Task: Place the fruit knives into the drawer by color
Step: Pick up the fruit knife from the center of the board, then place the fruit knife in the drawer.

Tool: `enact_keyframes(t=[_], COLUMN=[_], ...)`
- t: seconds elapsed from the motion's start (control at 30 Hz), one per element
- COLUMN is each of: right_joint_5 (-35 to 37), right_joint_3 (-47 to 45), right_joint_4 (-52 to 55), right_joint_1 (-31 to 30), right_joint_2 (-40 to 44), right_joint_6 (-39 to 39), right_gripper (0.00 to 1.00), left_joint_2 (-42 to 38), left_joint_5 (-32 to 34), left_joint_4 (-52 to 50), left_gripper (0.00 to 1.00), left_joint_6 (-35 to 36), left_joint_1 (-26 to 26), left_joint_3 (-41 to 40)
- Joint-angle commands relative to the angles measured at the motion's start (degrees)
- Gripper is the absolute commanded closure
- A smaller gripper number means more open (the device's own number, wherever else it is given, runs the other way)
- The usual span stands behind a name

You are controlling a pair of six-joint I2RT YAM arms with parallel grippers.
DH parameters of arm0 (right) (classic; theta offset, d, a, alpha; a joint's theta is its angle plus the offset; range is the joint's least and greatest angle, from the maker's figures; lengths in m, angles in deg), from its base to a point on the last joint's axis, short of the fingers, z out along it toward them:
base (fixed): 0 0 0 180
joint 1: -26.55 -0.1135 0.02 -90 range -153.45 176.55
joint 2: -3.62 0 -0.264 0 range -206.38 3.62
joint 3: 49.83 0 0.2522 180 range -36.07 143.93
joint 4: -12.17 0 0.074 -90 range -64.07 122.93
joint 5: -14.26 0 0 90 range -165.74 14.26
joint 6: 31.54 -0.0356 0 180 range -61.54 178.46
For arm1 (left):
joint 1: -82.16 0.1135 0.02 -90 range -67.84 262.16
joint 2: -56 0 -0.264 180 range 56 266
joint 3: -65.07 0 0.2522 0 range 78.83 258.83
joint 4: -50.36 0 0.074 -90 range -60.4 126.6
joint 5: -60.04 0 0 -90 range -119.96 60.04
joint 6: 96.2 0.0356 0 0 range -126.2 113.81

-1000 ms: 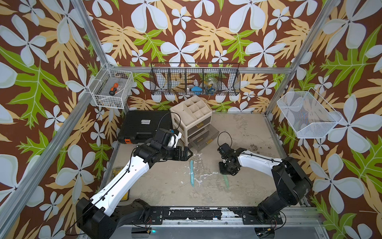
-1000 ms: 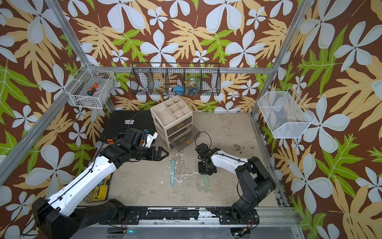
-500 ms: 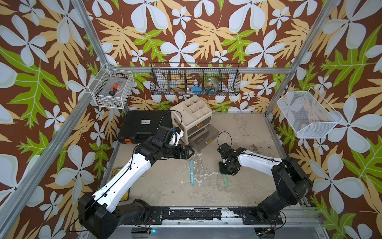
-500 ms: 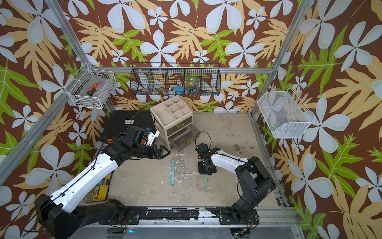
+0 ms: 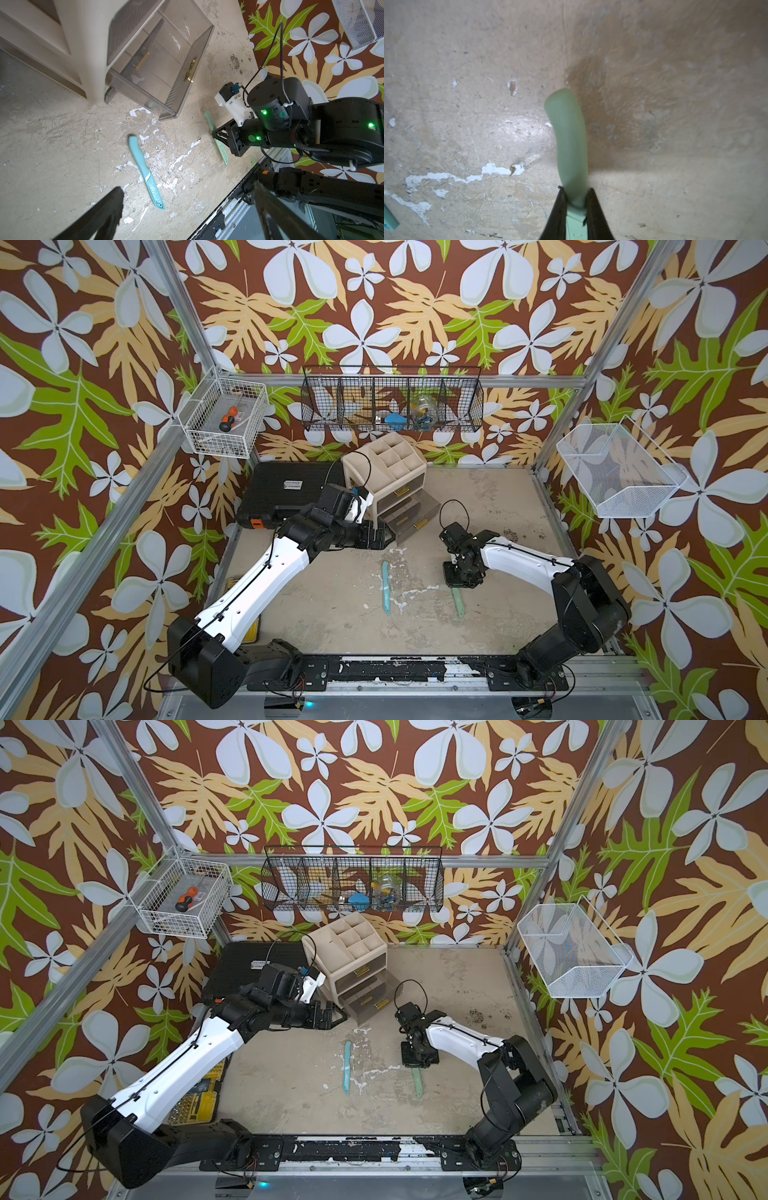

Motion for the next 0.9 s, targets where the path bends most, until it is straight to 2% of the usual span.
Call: enact_keyframes(t=[0.0, 0.23, 0.53, 0.7, 0.87], right_joint_5=[-1.7, -5.2, -14.2, -19.6, -26.2], right_joint_3=[1.3, 9.8, 17.5, 20.3, 20.6], right_joint_4=[1.4, 4.4, 3.0, -2.6, -12.1], right_joint_1=[1.3, 3.1, 5.3, 6.3, 6.7], right_joint_2=[1.5, 3.0, 6.2, 7.8, 7.0], right_joint_6=[-0.2, -1.9, -9.9, -17.2, -27.9], right_gripper=[1.00, 1.00, 1.00, 1.00, 1.00], left_joint_2=[0.8, 3.8, 7.6, 9.7, 11.9], left_joint_5=[0.0, 0.6, 0.9, 1.2, 1.8], left_joint_4=[0.3, -0.1, -0.5, -0.8, -1.1], left_gripper=[0.00, 0.00, 0.00, 0.00, 0.00], left_joint_6=[0.4, 0.8, 1.1, 1.4, 1.7], left_joint_1=[0.0, -0.1, -0.1, -0.1, -0.1], left_joint_3=[1.6, 5.8, 11.2, 13.9, 17.2])
